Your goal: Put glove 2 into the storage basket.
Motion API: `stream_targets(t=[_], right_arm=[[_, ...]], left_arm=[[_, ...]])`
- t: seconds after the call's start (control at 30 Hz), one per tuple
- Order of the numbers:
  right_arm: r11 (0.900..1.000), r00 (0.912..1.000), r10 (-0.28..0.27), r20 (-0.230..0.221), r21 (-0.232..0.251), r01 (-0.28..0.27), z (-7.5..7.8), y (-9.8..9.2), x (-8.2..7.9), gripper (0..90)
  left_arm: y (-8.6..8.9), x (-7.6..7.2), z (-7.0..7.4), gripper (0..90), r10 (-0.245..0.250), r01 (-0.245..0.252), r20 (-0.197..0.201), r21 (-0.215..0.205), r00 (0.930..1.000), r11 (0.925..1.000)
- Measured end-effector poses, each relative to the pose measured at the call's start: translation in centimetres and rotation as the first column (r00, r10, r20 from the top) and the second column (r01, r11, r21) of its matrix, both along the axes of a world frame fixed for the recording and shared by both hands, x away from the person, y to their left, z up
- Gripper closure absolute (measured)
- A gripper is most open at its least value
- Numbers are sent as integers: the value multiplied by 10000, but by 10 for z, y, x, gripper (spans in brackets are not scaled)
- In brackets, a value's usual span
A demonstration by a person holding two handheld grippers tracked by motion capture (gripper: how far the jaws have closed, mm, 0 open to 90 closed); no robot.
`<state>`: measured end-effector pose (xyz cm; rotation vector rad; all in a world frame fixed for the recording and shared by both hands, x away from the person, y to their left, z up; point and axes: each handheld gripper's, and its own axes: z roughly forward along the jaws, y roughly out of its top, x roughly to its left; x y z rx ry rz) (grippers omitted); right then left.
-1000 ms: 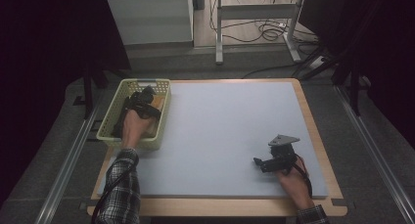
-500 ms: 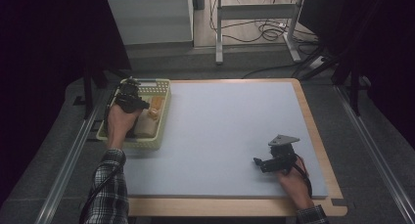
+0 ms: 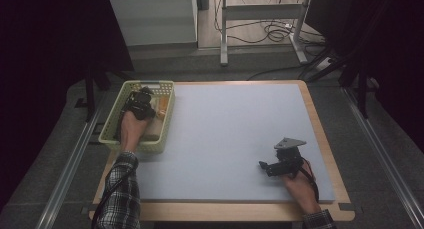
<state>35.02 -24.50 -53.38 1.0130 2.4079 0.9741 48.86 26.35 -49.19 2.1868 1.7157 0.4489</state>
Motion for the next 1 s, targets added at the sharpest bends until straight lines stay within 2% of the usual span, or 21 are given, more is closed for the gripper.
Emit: stream_targets(t=[0.1, 0.23, 0.33, 0.47, 0.5, 0.53, 0.67, 0.83, 1.0], right_arm=[[10000, 10000, -1, -4, 1, 1, 0, 0, 0, 56], [10000, 10000, -2, -3, -1, 2, 0, 0, 0, 55], [10000, 10000, -3, -2, -2, 3, 0, 0, 0, 55], [10000, 10000, -6, -3, -5, 6, 0, 0, 0, 55], [10000, 10000, -4, -2, -4, 4, 0, 0, 0, 55], [10000, 10000, -4, 0, -6, 4, 0, 0, 0, 56], [10000, 10000, -3, 2, -7, 3, 0, 0, 0, 55], [10000, 10000, -3, 3, -6, 3, 0, 0, 0, 55], [10000, 10000, -6, 4, -10, 6, 0, 0, 0, 55]], left_arm=[[8, -4, 7, 596, 189, -182, 301, -256, 9994, 9995], [15, -10, 16, 496, 287, -261, 734, -362, 9969, 9990], [18, -13, 20, 411, 242, -212, 921, -332, 9955, 9992], [22, -18, 26, 307, 127, -39, 1150, -770, 9933, 9970], [22, -18, 26, 281, 127, -39, 1150, -770, 9933, 9970], [23, -21, 27, 251, 59, 68, 1250, -1005, 9921, 9949], [25, -27, 29, 176, -48, 237, 1473, -1270, 9891, 9916], [30, -35, 32, 98, -117, 448, 1842, -1766, 9828, 9833], [33, -45, 35, 53, -319, 731, 2051, -1968, 9782, 9777]])
